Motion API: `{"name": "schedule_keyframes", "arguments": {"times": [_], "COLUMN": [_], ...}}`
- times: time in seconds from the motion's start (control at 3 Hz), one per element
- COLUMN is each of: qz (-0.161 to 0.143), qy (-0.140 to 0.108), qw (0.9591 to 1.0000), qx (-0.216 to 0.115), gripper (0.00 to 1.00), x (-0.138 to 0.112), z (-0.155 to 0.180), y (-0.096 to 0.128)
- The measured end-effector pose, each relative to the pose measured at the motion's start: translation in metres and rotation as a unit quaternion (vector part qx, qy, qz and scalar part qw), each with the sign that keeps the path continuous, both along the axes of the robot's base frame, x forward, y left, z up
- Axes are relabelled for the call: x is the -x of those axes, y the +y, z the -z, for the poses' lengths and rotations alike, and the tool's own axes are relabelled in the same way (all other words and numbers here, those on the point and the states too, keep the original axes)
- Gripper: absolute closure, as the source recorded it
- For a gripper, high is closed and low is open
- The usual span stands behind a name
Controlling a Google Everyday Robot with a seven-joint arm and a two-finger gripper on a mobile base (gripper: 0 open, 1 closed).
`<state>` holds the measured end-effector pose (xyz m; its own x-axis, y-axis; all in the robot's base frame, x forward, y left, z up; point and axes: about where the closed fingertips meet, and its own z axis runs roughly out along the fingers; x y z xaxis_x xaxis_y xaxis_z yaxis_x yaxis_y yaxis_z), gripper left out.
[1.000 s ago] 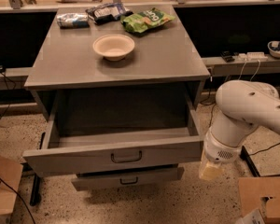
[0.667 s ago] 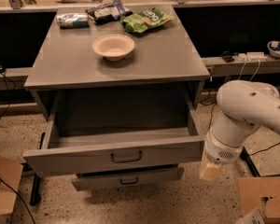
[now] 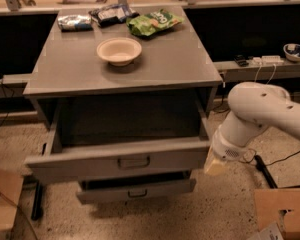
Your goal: Close top drawer
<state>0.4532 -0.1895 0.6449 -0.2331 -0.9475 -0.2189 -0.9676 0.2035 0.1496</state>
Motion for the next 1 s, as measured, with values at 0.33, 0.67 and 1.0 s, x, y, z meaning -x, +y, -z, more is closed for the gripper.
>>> {"name": "schedule_keyframes", "arguments": {"times": [0.33,0.67,1.0], "qz": [-0.022,-0.024,-0.032], "qy": [-0.027,-0.029,-0.048], "qw": [0.9987,0.9986,0.9968], "qx": [-0.036,-0.038,-0.056], "gripper": [1.0,1.0,1.0], "x": [-0.04,-0.041,-0.076], "z": [0.013,0.013,0.009], "y": [0.015,0.015,0.02]}}
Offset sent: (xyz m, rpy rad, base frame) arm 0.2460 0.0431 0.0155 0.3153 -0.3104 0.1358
